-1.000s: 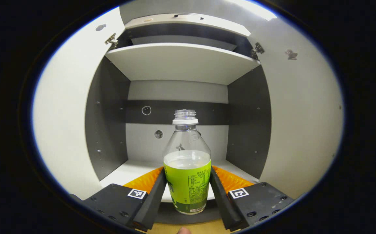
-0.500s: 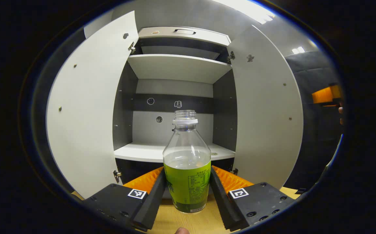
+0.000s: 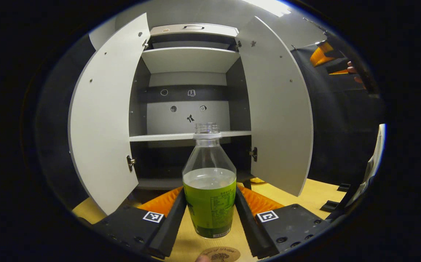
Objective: Grasp the bottle in the cabinet with the left hand and place it on the coaster, then close the right door with the right hand and the left door with the left hand.
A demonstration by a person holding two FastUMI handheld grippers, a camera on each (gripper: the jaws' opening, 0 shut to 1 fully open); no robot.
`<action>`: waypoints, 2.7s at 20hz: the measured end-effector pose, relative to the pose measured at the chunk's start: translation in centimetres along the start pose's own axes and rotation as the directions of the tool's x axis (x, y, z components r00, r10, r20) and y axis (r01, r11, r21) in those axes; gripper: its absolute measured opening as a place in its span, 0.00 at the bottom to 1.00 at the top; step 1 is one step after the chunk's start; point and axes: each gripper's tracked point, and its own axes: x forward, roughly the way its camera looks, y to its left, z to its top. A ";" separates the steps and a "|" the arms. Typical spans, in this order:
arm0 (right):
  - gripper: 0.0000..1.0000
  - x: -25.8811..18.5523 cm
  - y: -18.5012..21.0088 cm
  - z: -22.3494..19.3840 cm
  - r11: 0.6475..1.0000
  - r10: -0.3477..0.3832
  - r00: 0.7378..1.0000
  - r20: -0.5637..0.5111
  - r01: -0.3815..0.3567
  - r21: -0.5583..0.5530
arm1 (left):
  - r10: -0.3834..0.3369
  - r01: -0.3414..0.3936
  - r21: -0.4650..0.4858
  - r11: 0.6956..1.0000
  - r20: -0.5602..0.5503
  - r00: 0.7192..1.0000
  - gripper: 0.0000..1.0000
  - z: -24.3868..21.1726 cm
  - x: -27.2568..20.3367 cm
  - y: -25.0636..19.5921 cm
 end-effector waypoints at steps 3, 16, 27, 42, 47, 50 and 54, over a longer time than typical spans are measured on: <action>0.98 -0.1 -0.5 -0.5 1.000 -0.010 1.000 -0.021 0.010 -0.001 | -0.007 0.006 -0.024 1.000 -0.019 1.000 0.78 -3.0 -0.5 -0.3; 0.98 -0.2 -2.0 -1.4 0.997 -0.077 0.993 -0.089 0.079 0.021 | -0.030 0.027 -0.062 0.998 -0.059 0.998 0.79 -10.6 -1.9 -0.6; 0.98 -0.2 -2.2 -1.7 0.994 -0.094 0.990 -0.105 0.099 0.043 | -0.073 0.069 -0.052 0.996 -0.083 0.994 0.81 -11.6 -2.8 -1.6; 0.98 0.2 -1.8 -2.9 0.998 -0.049 0.990 -0.130 0.054 0.035 | -0.039 0.033 -0.033 0.999 -0.181 0.983 0.96 -12.3 -7.3 -0.1; 0.98 1.6 -0.7 -3.3 1.000 0.012 0.991 -0.132 -0.012 0.004 | 0.034 -0.044 -0.055 0.997 -0.176 0.984 0.96 -7.3 -9.3 3.1; 0.98 2.8 -1.1 -3.5 1.000 0.025 0.991 -0.135 -0.022 0.019 | 0.090 -0.108 -0.118 0.987 -0.148 0.985 0.96 -2.4 -9.1 5.5; 0.98 4.5 -2.0 -3.8 0.999 0.038 0.987 -0.154 -0.036 0.013 | 0.165 -0.176 -0.144 0.974 -0.087 0.982 0.96 5.1 -8.5 8.9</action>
